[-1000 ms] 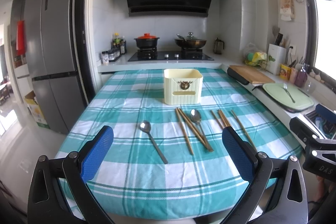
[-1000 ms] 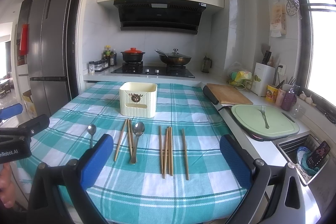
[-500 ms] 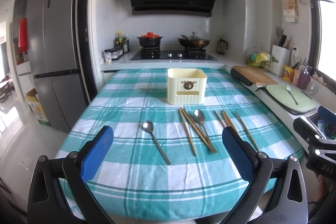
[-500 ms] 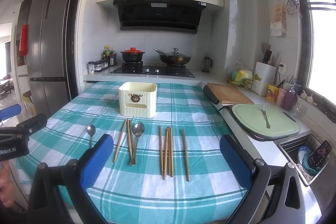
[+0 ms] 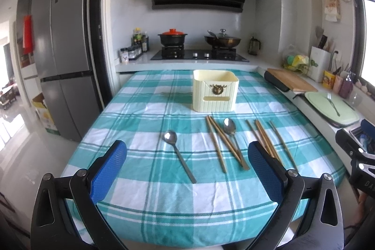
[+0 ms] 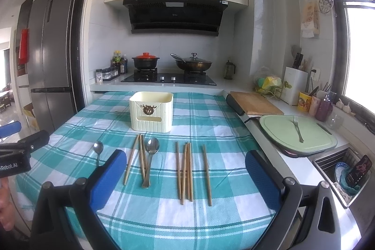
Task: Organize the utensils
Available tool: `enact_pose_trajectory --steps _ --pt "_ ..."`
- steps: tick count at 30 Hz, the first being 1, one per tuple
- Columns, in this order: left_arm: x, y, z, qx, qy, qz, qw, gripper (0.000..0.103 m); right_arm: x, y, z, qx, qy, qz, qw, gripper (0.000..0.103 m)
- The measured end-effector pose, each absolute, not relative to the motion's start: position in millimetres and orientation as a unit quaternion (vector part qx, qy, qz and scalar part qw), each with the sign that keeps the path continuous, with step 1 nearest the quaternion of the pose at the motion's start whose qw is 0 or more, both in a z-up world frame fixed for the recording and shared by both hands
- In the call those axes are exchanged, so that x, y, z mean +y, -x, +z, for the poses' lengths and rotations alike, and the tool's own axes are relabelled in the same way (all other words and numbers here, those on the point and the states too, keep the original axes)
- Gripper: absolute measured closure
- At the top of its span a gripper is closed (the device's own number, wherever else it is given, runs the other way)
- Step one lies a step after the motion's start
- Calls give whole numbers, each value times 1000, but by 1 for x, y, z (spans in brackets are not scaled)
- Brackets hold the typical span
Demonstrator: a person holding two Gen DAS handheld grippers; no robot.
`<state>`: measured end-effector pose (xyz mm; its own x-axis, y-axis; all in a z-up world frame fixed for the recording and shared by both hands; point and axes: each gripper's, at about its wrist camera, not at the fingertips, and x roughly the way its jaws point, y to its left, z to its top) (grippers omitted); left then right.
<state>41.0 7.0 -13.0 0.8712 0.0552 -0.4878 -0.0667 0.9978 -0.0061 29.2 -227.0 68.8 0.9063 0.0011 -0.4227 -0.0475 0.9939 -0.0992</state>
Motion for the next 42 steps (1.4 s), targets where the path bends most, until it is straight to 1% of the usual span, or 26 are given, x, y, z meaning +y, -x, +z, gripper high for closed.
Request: enact_pose_trajectory --steps 20,25,29,32,37,42 --pt "4 -65 -24 276 2 39 960 0 -232 -53 61 238 46 12 970 0" --pt "22 -78 -35 296 42 36 954 0 -239 -58 62 228 51 9 972 0" --pt "41 -97 -54 322 74 55 942 0 -247 -70 58 224 73 -16 972 0" --pt "47 -113 -71 344 82 67 933 0 -263 -87 44 250 62 -23 966 0" --pt "45 -144 -104 391 76 77 914 0 -289 -121 3 312 50 -31 948 0" --pt "42 -168 -126 422 82 84 899 0 -307 -152 -33 363 43 -32 930 1"
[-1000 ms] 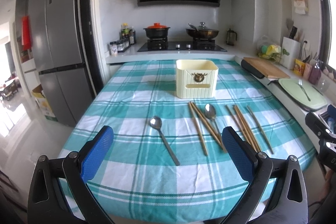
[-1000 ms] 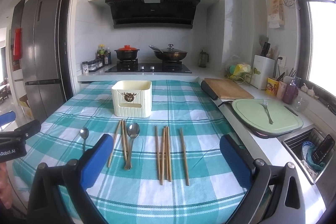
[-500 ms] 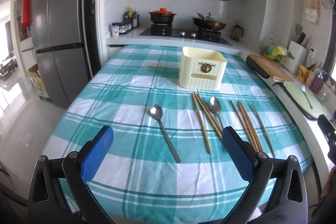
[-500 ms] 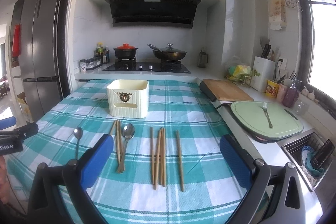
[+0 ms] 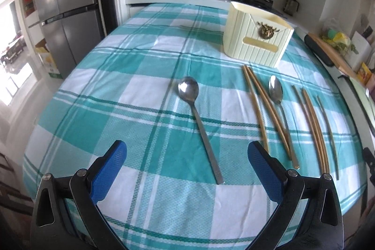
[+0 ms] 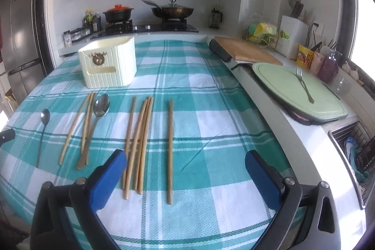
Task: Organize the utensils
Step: 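Grasp the steel spoon with the left tool while the right tool grasps a wooden chopstick, then lift and carry the spoon and chopstick with both tools over the cream holder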
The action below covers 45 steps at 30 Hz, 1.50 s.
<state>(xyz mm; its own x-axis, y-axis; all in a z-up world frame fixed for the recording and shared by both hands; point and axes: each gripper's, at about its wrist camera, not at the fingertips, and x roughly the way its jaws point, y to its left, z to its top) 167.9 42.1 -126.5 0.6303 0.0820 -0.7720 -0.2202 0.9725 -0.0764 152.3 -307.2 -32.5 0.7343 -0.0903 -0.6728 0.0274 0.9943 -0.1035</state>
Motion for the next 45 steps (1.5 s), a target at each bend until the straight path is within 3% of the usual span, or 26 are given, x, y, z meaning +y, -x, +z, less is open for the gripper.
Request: enact_pose_trajectory --steps 2,4,7,13,18,25,37,38,41,42,45 --pt "41 -178 -134 431 85 87 894 0 -311 -167 -44 379 32 -18 925 7" --pt "40 -189 -141 439 86 93 890 0 -313 -184 -57 398 25 -4 917 25" --pt "42 -205 -153 449 90 100 883 0 -312 -207 -74 424 17 14 905 40" --pt "51 -231 -175 469 103 122 868 1 -305 -242 -99 463 37 39 885 61" --pt "59 -247 -186 476 110 138 862 2 -302 -253 -109 486 56 42 871 67" --pt "57 -263 -191 467 90 151 867 10 -304 -263 -114 493 64 48 867 68" --pt "53 -290 -188 446 74 141 881 45 -309 -316 -117 492 17 79 867 68" --pt "53 -292 -188 445 72 139 882 51 -307 -323 -116 493 20 82 866 68" --pt "52 -298 -186 442 64 136 884 66 -299 -341 -117 502 40 79 861 84" --pt "52 -299 -186 440 61 136 886 67 -298 -346 -117 501 44 77 861 93" --pt "54 -305 -185 441 60 124 887 67 -296 -359 -117 505 45 83 858 97"
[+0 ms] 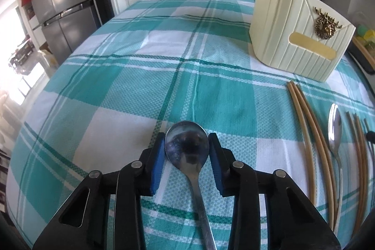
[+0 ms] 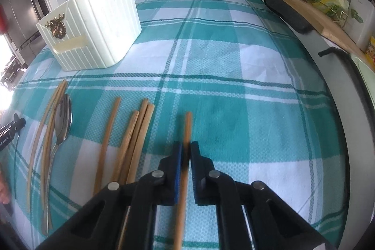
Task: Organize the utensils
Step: 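Lift and carry the spoon and chopstick with both tools over the cream holder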
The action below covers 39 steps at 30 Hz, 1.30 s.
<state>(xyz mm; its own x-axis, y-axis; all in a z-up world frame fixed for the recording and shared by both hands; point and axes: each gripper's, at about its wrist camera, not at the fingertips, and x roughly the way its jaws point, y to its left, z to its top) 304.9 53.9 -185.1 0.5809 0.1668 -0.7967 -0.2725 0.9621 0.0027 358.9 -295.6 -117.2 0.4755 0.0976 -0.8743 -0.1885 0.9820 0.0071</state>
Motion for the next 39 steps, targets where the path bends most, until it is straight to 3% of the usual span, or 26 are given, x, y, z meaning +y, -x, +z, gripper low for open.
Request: enact_pose_trajectory --steps 5,25,39 --pt "62 -306 -167 434 86 82 893 67 -302 -368 -109 498 -1 95 862 97" --pt "46 -238 -32 312 90 -52 944 67 -301 -244 56 321 -38 139 936 97" --pt "65 -295 56 256 103 -83 957 68 -265 -274 132 217 -27 155 963 97"
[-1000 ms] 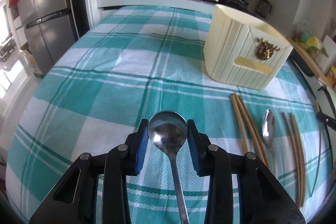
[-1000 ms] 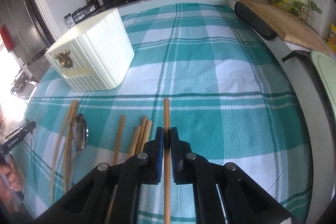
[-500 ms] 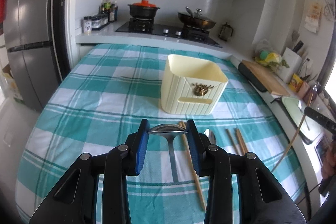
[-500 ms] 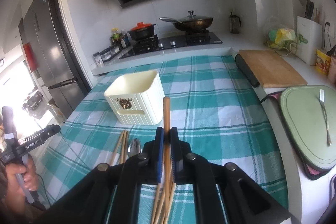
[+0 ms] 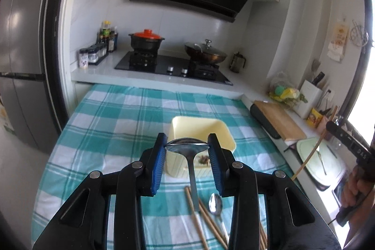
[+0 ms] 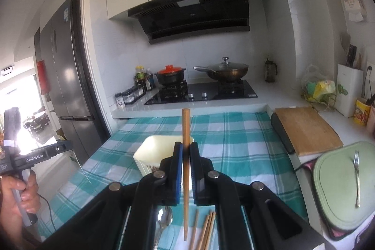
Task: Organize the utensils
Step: 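Lift and carry the spoon and chopstick with both tools over the cream holder, then open the left tool dropping the spoon into the holder while the right releases the chopstick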
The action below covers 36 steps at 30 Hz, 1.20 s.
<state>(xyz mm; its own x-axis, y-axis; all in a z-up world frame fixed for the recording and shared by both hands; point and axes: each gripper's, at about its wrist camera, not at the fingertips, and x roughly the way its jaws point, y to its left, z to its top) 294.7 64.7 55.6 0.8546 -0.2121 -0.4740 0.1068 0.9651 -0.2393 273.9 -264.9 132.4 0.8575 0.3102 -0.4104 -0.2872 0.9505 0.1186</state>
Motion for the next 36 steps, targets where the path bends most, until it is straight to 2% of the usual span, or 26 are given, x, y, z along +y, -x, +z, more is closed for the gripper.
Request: enact_pose_trajectory --steps 5,10,15,23,29,36 --pt "63 -352 81 246 108 -89 959 68 -242 -323 167 184 -33 173 967 97" --pt "56 -411 75 246 115 -75 959 68 -223 -380 174 161 -45 182 969 97" --pt "43 -463 41 260 93 -45 960 68 -208 -444 141 184 -56 188 963 97" --pt "34 -517 -21 323 92 -37 941 68 -201 -525 60 290 -58 184 937 97" --pt "34 -533 -43 347 98 -36 932 67 -200 -549 24 337 -62 179 922 97" --pt "27 -541 -55 363 77 -36 928 65 -196 -560 12 355 -51 168 918 93"
